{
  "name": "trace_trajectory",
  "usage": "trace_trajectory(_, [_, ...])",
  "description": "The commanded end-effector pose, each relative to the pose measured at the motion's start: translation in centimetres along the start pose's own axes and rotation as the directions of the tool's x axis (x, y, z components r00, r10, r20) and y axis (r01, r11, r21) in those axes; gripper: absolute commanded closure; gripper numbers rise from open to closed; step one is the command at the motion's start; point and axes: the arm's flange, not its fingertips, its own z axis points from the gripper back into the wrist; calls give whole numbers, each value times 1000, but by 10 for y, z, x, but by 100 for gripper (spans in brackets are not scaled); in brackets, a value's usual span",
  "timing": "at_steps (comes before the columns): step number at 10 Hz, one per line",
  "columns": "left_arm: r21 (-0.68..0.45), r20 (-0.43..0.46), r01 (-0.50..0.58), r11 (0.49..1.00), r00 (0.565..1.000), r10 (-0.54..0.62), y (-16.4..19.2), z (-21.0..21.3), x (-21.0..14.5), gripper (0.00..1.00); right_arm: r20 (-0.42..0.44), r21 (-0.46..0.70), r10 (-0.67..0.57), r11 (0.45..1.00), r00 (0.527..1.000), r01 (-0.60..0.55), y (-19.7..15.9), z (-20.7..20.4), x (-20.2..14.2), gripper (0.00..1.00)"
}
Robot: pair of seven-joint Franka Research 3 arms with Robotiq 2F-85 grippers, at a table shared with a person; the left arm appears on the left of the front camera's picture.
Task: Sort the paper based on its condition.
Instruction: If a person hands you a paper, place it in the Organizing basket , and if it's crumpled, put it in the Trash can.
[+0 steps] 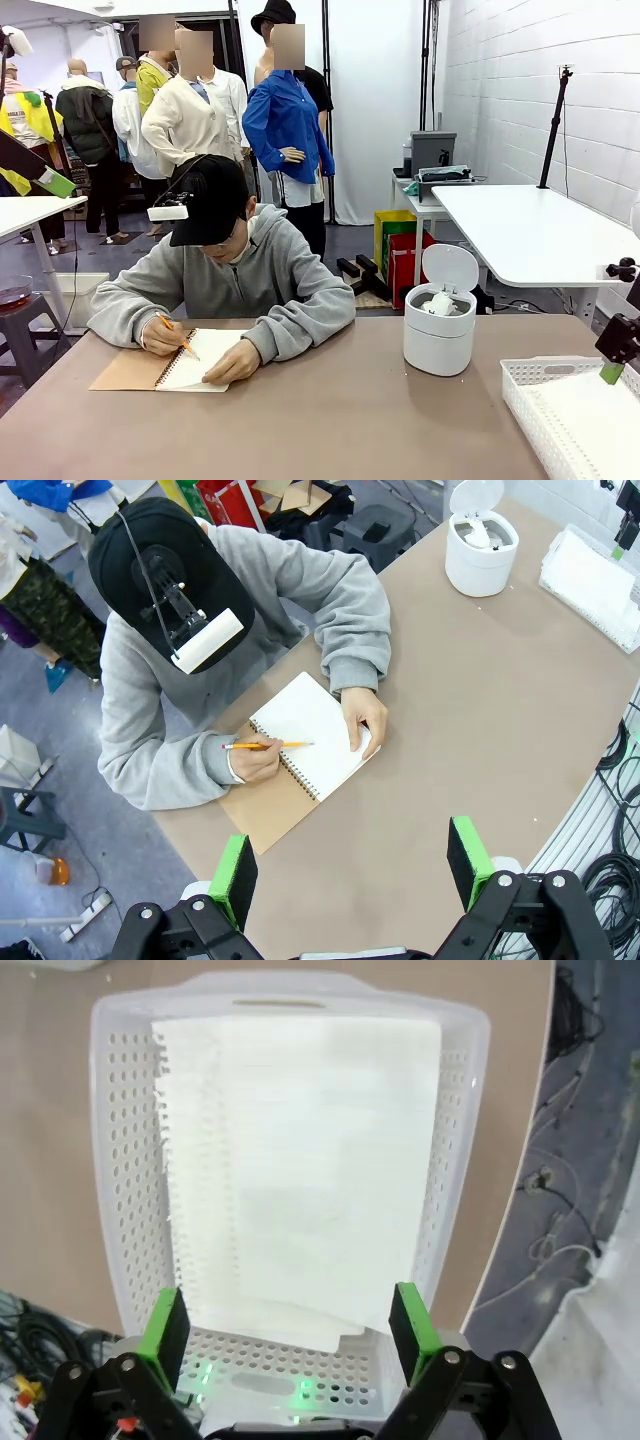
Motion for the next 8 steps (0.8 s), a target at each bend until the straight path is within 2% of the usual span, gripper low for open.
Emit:
trace_trajectory(1, [0,1,-2,1000,1000,2,1,0,-1,0,25,-23,4,1000,1000,-3,5,14,11,0])
trace_trajectory(3, [0,1,-2,1000,1000,2,1,0,-1,0,17,107,12,994,1000,-13,18,35,15,0])
trace_trajectory(4, [0,1,-2,1000,1000,2,1,0,-1,0,39,145,20,989,999,-26,25,48,15,0])
trace_trajectory(7, [0,1,-2,1000,1000,2,1,0,-1,0,84,182,95,977,992,-109,40,72,8,0])
trace_trajectory(8, [0,1,-2,1000,1000,2,1,0,-1,0,68,128,36,991,997,-44,34,60,15,0])
